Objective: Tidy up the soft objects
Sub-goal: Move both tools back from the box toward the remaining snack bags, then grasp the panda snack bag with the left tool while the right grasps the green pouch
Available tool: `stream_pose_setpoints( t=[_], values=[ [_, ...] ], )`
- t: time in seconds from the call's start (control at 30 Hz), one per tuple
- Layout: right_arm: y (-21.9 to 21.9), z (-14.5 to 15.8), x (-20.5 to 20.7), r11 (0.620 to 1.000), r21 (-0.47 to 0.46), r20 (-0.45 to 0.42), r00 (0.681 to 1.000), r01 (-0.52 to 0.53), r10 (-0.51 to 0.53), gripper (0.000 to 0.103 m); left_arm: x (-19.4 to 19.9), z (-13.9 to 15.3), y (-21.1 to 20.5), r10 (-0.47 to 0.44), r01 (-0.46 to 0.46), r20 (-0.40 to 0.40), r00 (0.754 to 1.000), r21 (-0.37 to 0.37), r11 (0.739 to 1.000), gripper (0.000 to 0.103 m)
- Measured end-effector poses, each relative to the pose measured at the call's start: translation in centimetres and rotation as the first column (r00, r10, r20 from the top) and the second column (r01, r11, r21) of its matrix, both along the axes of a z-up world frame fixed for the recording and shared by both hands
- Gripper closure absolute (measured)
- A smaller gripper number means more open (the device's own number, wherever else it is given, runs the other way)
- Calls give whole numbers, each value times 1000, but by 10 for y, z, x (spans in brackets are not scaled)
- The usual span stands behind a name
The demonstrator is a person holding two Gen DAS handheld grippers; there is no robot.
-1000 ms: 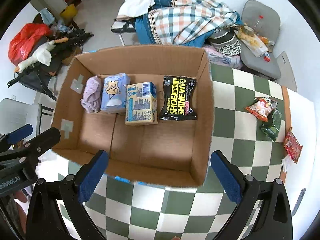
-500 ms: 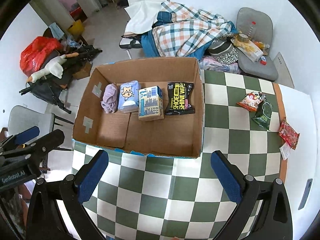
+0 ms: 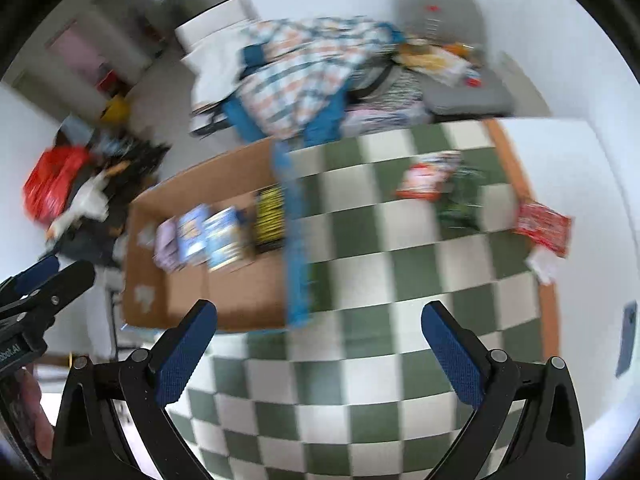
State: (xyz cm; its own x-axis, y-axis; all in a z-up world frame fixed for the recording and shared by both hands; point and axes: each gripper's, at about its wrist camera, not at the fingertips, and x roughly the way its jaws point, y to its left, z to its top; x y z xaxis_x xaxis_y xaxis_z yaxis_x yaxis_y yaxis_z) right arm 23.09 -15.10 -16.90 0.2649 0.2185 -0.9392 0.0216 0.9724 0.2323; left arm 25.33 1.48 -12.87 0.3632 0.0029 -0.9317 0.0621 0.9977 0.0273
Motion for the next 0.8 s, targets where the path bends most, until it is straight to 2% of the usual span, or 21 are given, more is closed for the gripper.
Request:
stream_pose_setpoints(
  t=[0.13,0.23,0.37,0.5,0.7,0.77,0.8],
  values=[
    [-73,-18,21,992,-31,-32,992,123,-124,0,50,-29,-52,-90,88,-71,993,-32,996,4],
    [-121,-49,49,978,-27,-80,975,205,-206,0,89,-63,-85,-123,117,-161,979,-50,992,4],
    [-153,-104,89,966,13,-170,953,258,-252,0,132,-106,-125,-151,152,-240,959,-14,988,4],
    [-162,-163,127,961,14,-262,929,276,-263,1,156,-138,-149,-164,179,-293,942,25,983,4],
    [-164,-219,165,968,-11,-335,911,249,-238,22,181,-183,-168,-153,181,-369,917,41,983,4],
    [-164,-230,171,974,-19,-349,911,225,-217,39,186,-194,-175,-154,178,-389,908,25,984,4],
    [-164,-234,173,977,-15,-356,912,214,-205,42,189,-197,-177,-155,177,-398,904,18,984,4]
  ],
)
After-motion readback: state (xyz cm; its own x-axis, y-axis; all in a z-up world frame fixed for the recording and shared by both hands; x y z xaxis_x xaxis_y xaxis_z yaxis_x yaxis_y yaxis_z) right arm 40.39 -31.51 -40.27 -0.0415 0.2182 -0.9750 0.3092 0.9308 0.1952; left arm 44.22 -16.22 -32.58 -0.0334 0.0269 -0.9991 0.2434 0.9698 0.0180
